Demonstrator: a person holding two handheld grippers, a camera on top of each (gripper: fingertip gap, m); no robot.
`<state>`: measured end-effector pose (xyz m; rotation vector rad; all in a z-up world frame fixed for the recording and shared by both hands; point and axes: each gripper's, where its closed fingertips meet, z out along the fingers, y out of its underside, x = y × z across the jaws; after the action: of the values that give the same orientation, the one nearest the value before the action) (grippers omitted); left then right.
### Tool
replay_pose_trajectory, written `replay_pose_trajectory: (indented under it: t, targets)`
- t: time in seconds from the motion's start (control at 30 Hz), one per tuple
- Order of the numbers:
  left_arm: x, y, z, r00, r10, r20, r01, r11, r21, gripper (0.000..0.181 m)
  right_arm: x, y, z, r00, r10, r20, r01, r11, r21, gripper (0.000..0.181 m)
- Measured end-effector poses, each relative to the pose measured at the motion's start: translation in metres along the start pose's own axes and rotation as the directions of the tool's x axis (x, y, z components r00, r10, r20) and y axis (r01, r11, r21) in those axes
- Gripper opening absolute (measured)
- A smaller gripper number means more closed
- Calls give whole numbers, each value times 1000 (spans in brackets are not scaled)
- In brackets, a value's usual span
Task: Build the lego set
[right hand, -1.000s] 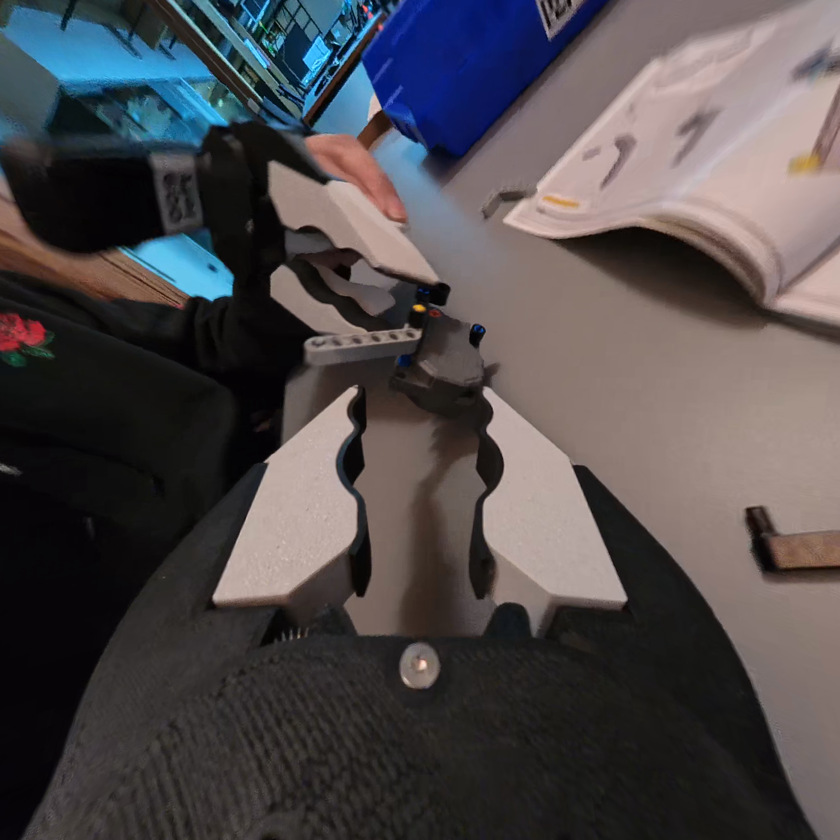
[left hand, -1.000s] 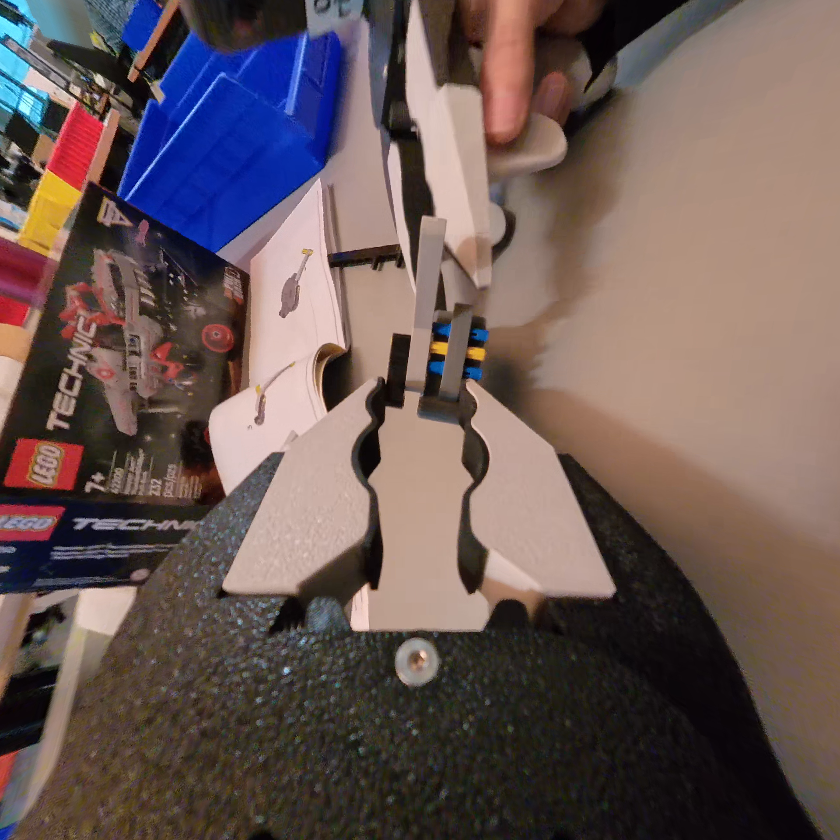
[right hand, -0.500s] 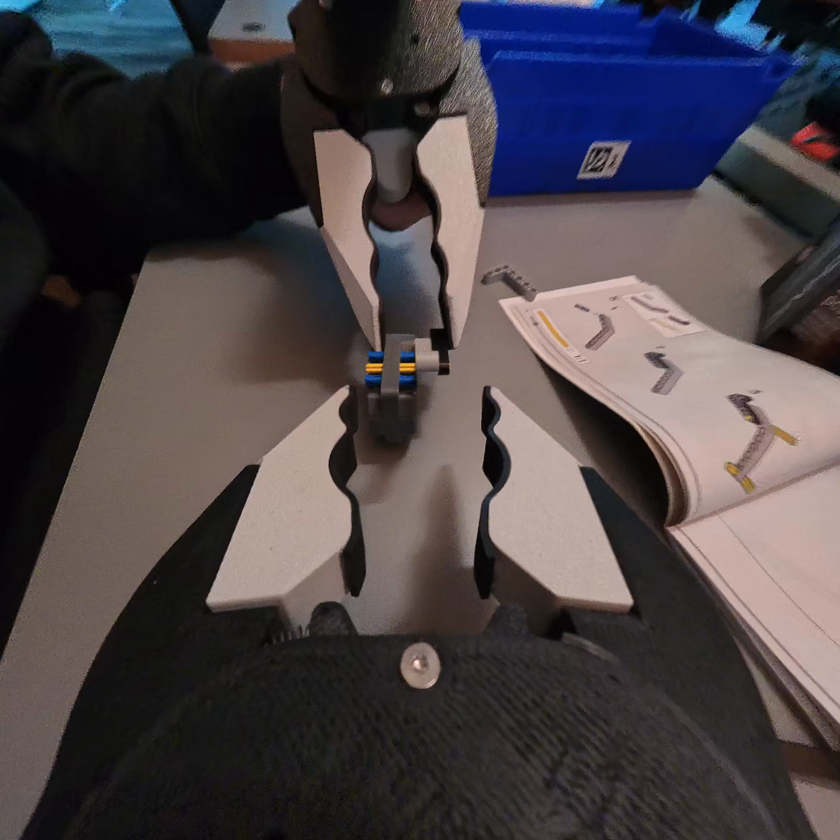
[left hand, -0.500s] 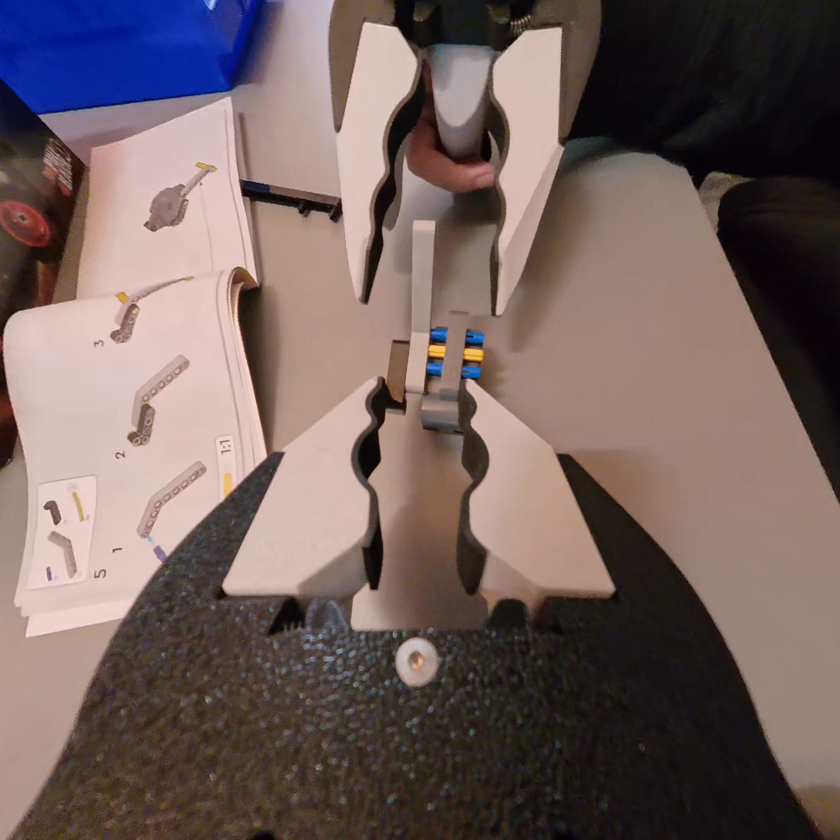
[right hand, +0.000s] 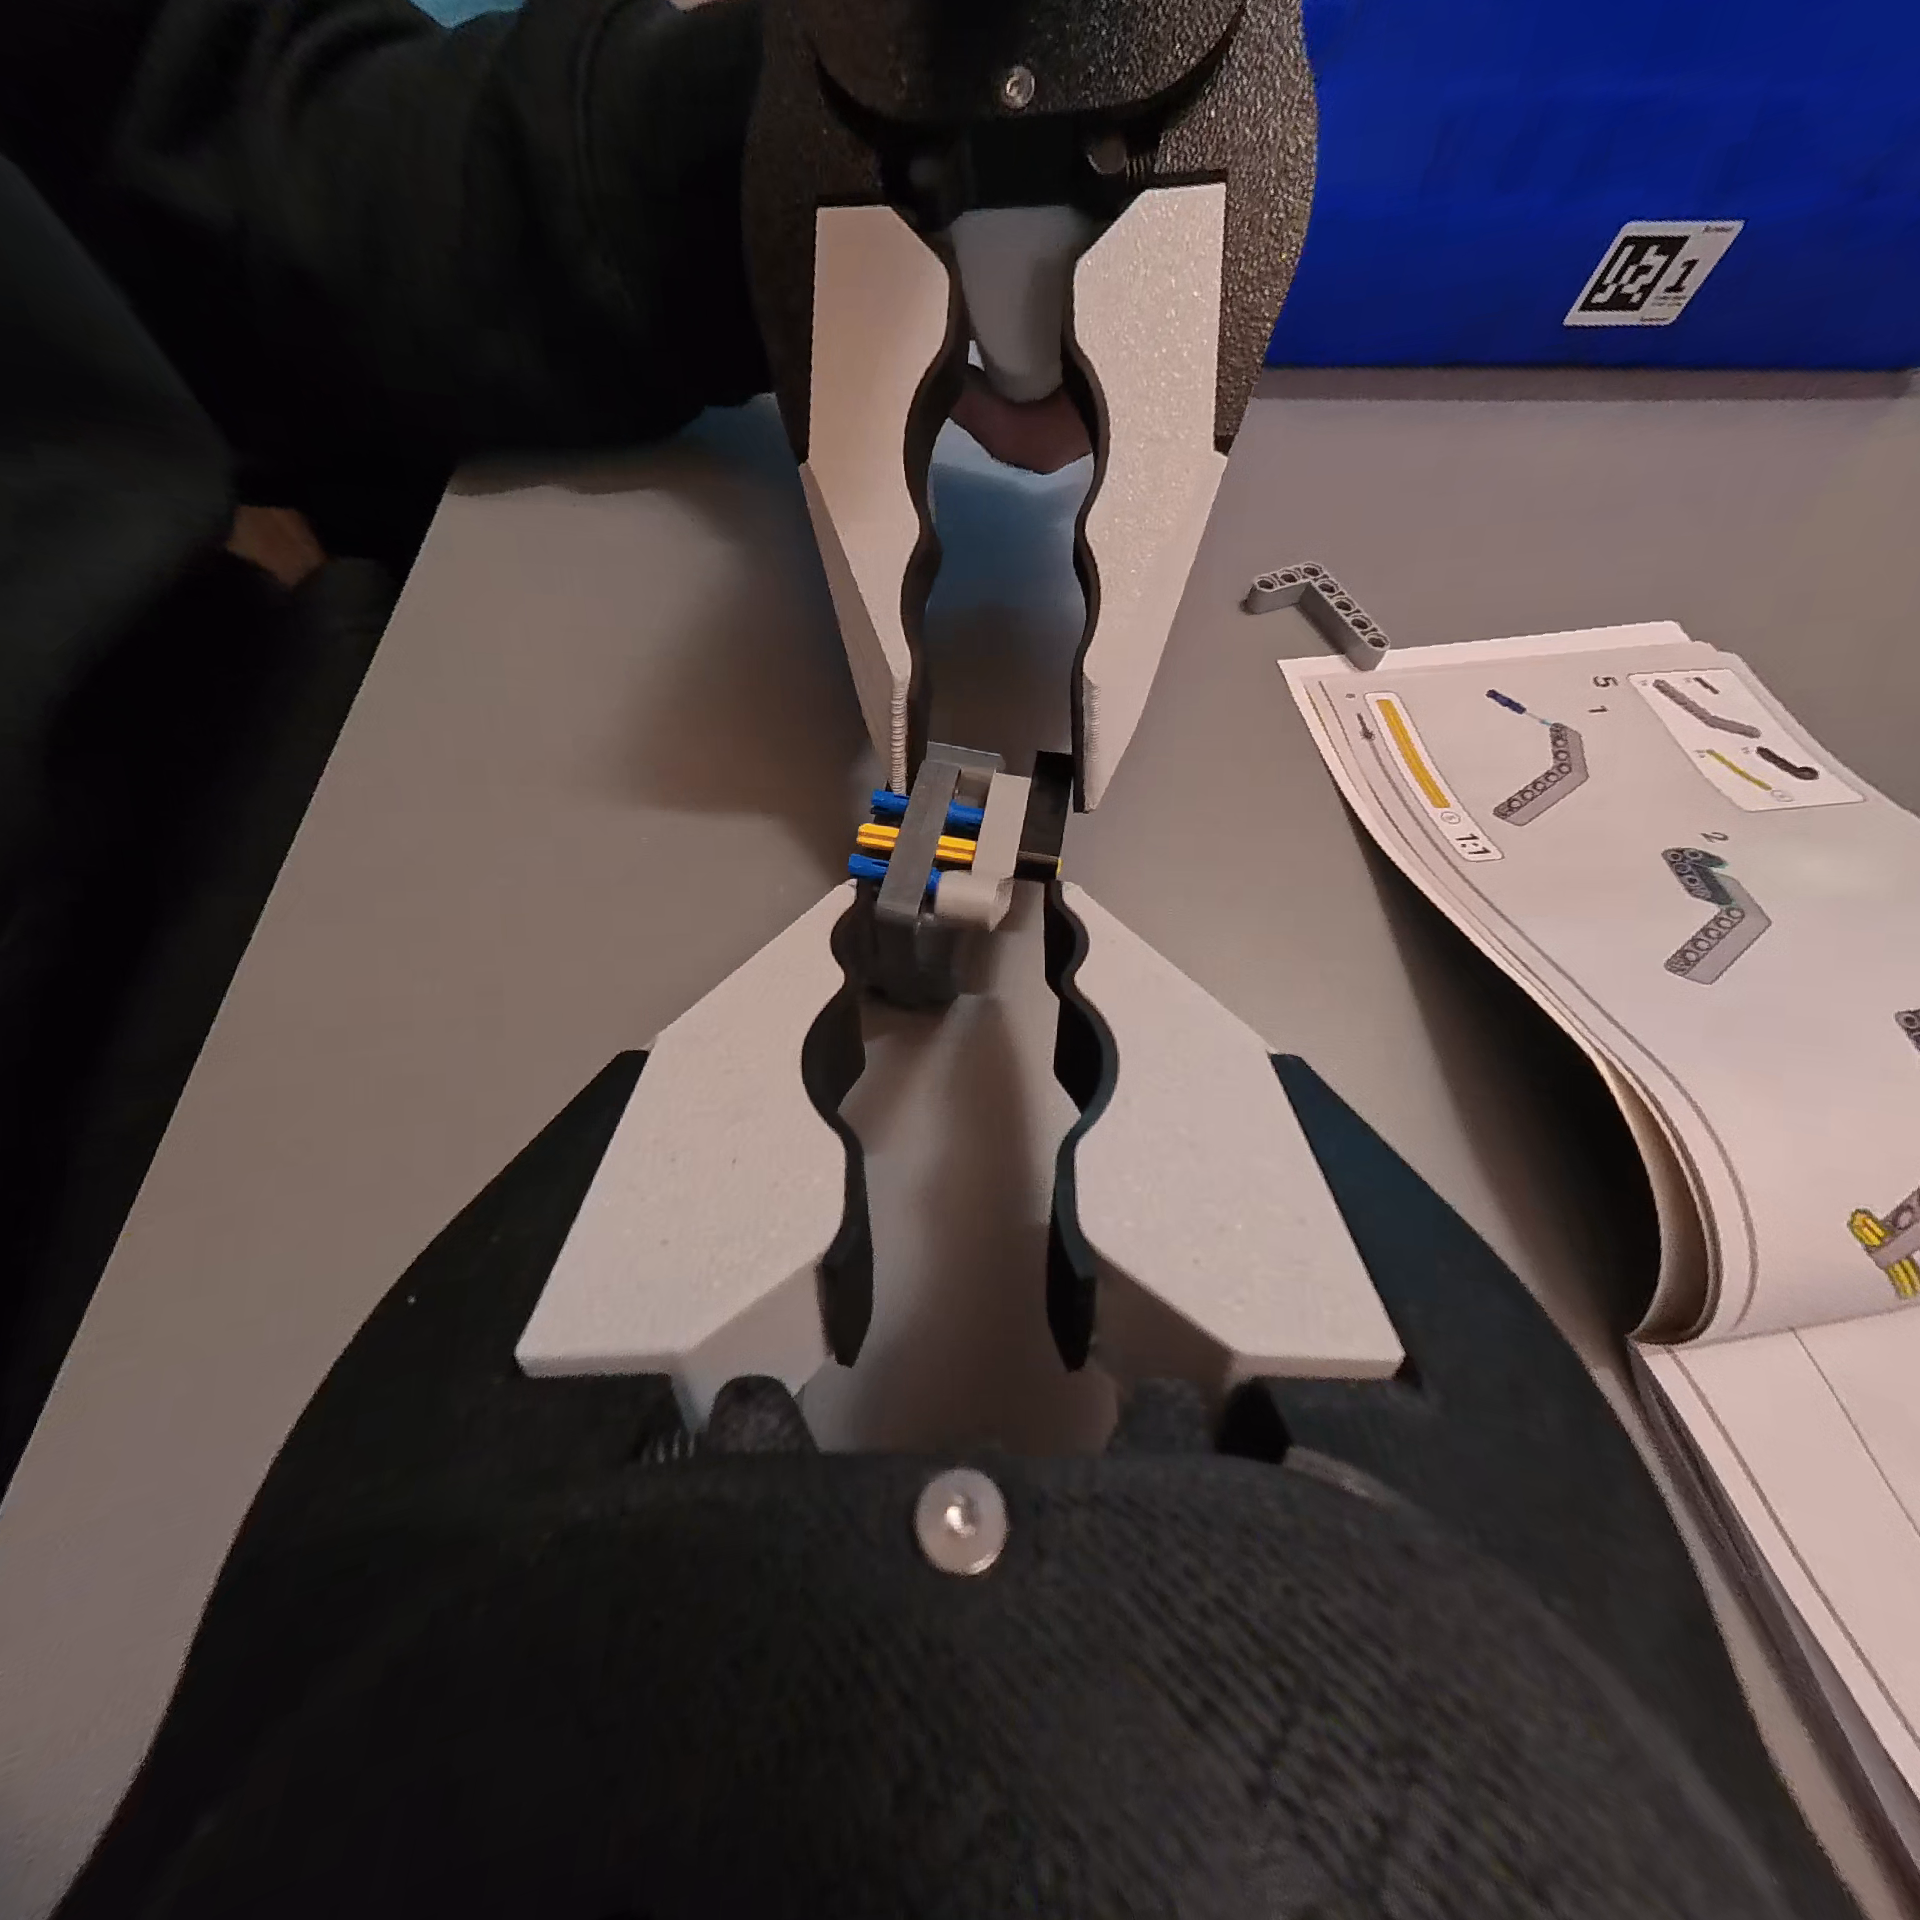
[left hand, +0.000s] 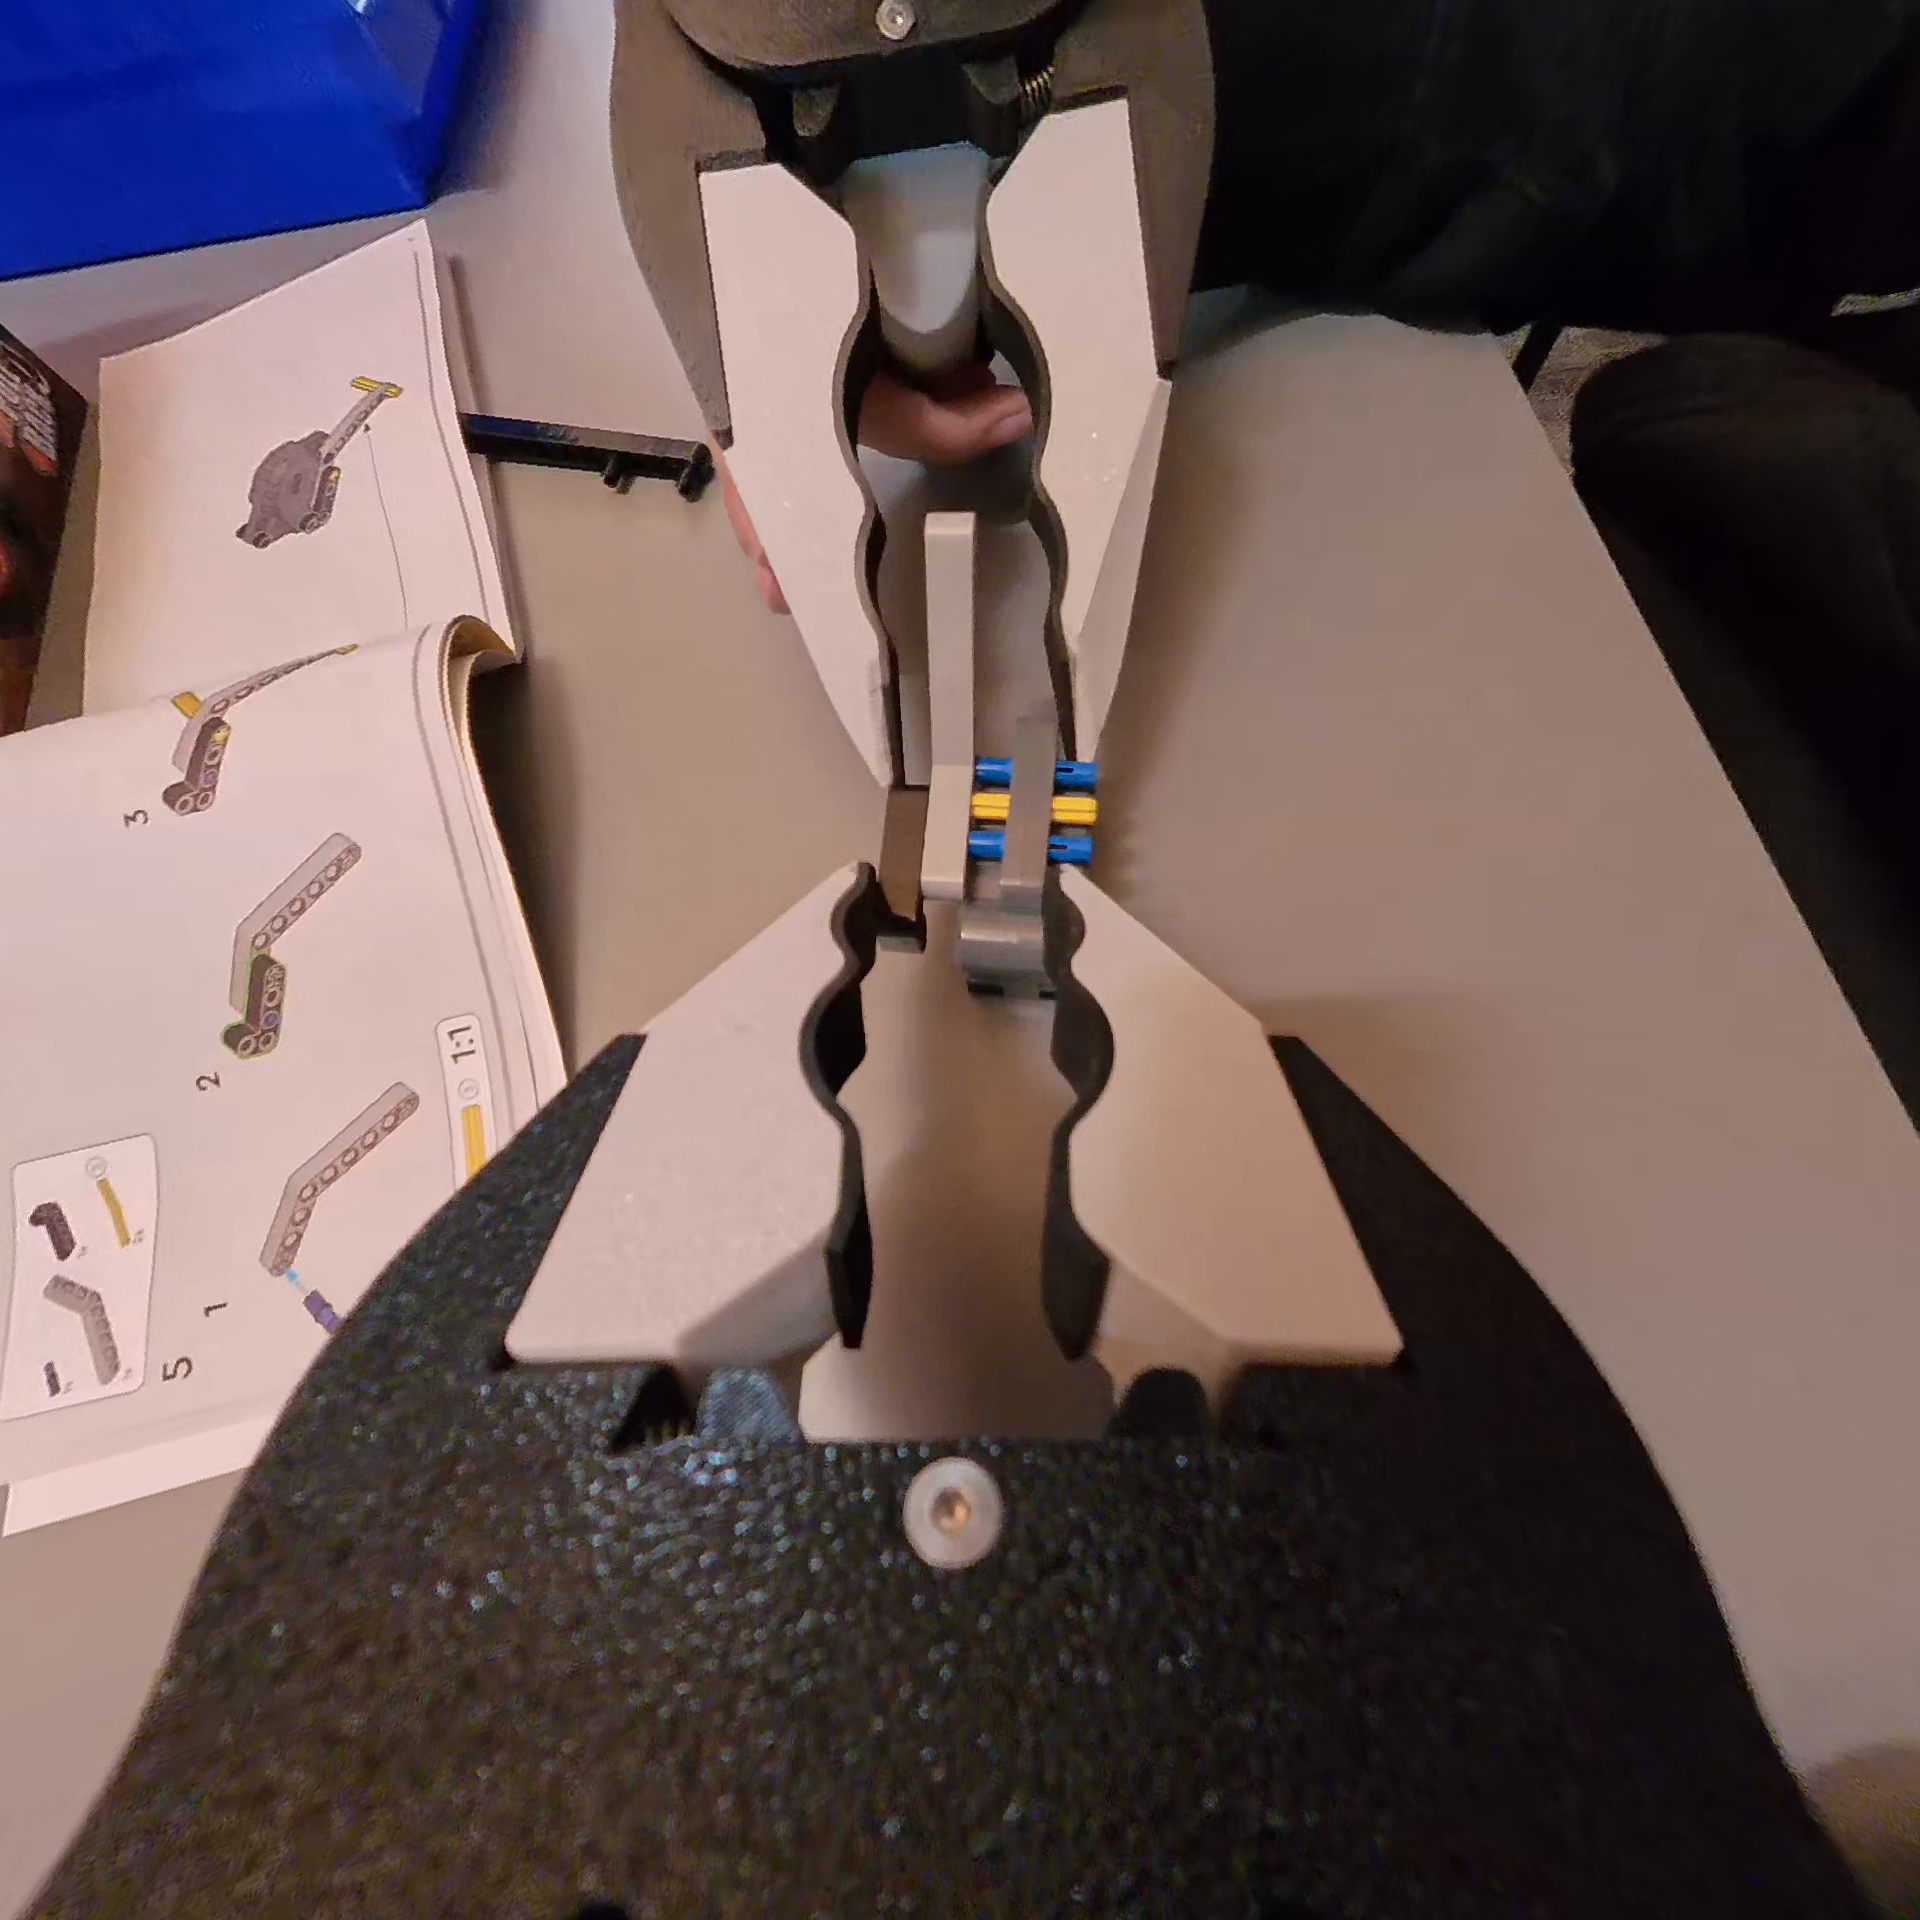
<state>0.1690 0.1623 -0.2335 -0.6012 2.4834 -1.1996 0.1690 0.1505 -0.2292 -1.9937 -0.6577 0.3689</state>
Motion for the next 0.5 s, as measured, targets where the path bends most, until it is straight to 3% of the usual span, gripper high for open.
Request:
replay_pose_trajectory:
  t: [0.1, 0.17, 0.5]
  targets:
    - [1, 0, 0, 1000, 6, -3, -6, 1000, 7, 29, 2, 0, 0, 1000, -8, -20, 8, 1000, 2, 34]
    - [1, -1, 0, 1000, 13, -4, -13, 1000, 9, 29, 8, 0, -1, 998, 3, -62, -3, 1000, 3, 48]
    - [4, -3, 0, 999, 46, -8, -46, 999, 22, 29, -4, 0, 0, 1000, -5, 27, 5, 1000, -1, 34]
